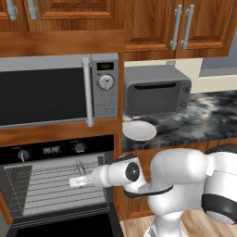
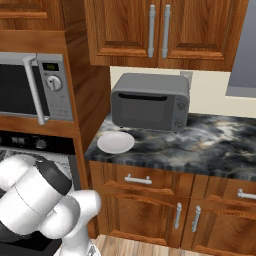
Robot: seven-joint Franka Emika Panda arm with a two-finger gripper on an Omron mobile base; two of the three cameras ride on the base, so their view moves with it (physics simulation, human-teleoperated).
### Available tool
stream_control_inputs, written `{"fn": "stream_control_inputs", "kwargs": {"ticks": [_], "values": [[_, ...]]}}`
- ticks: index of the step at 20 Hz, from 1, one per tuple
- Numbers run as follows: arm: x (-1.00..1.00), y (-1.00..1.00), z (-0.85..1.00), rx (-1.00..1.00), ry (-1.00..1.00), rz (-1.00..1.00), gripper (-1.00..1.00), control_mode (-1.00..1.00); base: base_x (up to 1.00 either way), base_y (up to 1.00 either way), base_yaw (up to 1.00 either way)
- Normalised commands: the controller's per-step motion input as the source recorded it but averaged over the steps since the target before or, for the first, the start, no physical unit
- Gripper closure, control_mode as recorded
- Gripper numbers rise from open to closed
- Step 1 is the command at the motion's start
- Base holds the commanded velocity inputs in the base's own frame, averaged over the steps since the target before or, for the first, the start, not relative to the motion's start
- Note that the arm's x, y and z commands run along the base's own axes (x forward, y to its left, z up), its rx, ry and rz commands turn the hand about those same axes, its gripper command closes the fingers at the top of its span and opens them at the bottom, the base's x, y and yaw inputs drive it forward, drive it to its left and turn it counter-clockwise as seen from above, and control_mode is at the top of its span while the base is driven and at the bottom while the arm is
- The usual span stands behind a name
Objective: Take the fish from the oven and place it on the plate on the counter.
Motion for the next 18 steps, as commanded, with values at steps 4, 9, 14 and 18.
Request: {"fn": "stream_control_inputs", "kwargs": {"ticks": [4,9,14,18], "values": [[-0.03,-0.28,1.00,0.00,0.24,0.12,1.00,-1.00,0.00,0.00,0.00],[-0.15,-0.13,0.80,-0.08,0.31,0.04,1.00,-1.00,0.00,0.00,0.00],[-0.35,0.13,1.00,-0.08,0.08,0.14,1.00,-1.00,0.00,0.00,0.00],[-0.54,0.09,1.00,0.01,0.00,0.17,1.00,-1.00,0.00,0.00,0.00]]}}
